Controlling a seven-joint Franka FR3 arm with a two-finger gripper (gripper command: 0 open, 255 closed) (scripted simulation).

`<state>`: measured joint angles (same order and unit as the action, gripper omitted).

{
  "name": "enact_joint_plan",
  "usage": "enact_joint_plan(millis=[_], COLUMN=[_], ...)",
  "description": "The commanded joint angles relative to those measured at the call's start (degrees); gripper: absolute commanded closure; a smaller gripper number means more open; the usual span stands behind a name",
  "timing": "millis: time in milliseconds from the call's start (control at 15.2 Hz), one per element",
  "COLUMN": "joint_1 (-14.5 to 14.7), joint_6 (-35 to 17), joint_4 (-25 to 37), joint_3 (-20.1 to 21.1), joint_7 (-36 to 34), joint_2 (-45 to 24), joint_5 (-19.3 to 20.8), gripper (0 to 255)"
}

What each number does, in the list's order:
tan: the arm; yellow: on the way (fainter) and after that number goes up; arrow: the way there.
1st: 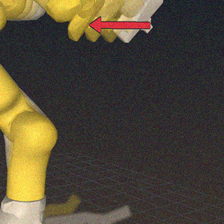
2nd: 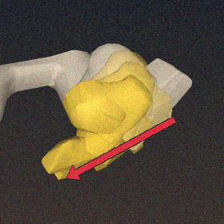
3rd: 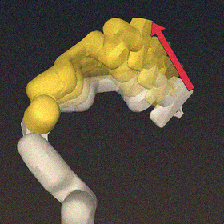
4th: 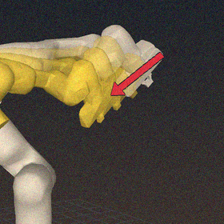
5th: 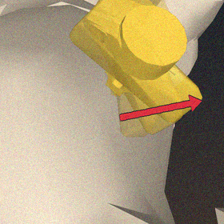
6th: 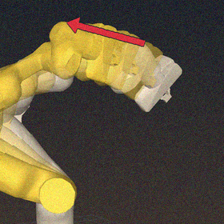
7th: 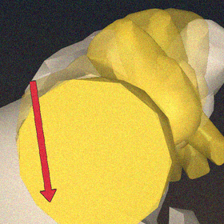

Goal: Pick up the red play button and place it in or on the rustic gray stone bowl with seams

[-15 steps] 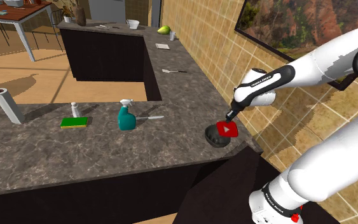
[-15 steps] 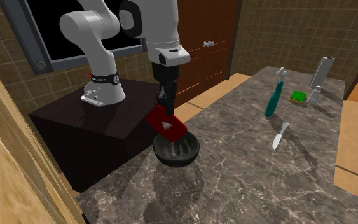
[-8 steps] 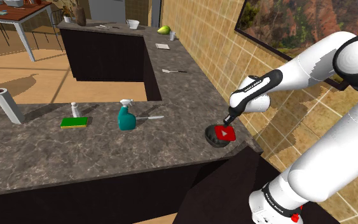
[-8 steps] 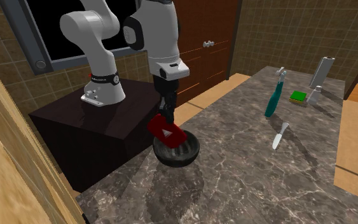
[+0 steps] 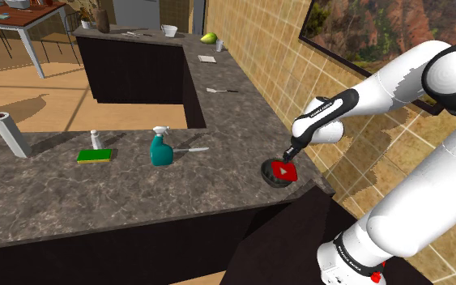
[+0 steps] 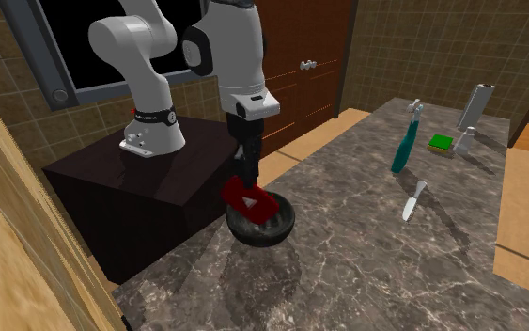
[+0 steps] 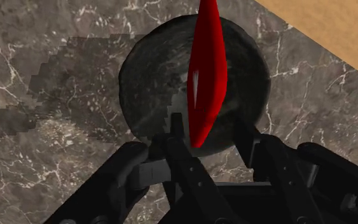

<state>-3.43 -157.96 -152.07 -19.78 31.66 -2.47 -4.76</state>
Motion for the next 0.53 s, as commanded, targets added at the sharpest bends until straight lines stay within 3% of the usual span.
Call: enact_joint_plan(millis=[0, 264, 462], joint_1=[0.00, 0.00, -0.31], joint_6=[0.00, 0.00, 6.69], joint_4=[0.00, 0.00, -0.03], joint_3=[0.00, 0.00, -0.79], joint_7=[0.00, 0.00, -4.37], joint_2=[0.00, 0.00, 7.22], joint_5=[0.00, 0.00, 6.10], gripper=[0, 0, 0])
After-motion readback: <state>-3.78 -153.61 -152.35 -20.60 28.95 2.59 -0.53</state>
